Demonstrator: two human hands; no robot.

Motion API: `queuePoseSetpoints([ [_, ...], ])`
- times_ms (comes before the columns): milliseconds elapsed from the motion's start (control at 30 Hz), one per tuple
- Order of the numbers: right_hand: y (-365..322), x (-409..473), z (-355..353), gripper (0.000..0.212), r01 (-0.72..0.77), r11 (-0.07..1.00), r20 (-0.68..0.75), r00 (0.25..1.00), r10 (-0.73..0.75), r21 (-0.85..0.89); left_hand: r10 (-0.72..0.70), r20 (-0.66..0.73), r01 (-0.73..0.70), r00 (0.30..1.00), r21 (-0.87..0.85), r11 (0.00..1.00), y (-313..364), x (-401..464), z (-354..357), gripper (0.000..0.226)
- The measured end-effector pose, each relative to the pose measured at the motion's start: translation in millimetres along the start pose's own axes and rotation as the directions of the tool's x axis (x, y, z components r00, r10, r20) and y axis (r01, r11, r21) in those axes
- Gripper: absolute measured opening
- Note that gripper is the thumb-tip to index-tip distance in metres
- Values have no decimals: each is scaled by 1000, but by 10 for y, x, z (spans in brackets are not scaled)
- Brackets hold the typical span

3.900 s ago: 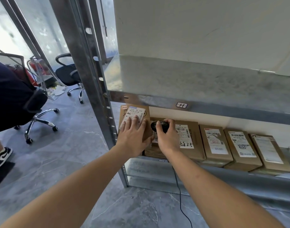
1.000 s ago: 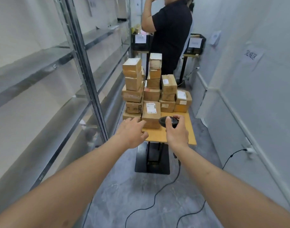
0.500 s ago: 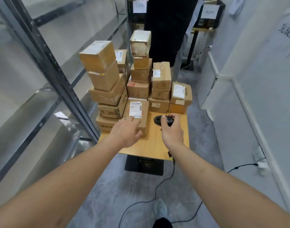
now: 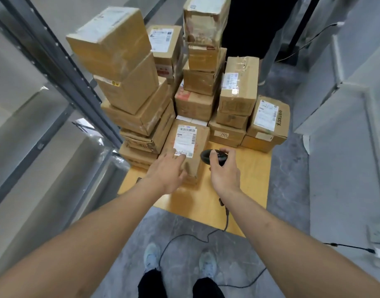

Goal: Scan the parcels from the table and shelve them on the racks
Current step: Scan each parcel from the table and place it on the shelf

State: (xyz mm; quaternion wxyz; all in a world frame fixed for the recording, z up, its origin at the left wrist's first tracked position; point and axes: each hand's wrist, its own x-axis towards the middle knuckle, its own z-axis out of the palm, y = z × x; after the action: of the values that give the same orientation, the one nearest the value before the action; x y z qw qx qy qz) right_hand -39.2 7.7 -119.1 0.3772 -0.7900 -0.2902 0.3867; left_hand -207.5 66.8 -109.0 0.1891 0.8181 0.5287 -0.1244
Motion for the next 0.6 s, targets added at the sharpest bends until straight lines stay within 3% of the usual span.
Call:
queuePoseSetpoints([
  [267,128,341,248,30,-77,994,-106,991,84,71,76,-13,-74,997,111,991,-186,358,428,65],
  [600,274,452,256,32,-171,978,-228,954,195,120,182,75,-191,980,144,971,22,242,523,67],
])
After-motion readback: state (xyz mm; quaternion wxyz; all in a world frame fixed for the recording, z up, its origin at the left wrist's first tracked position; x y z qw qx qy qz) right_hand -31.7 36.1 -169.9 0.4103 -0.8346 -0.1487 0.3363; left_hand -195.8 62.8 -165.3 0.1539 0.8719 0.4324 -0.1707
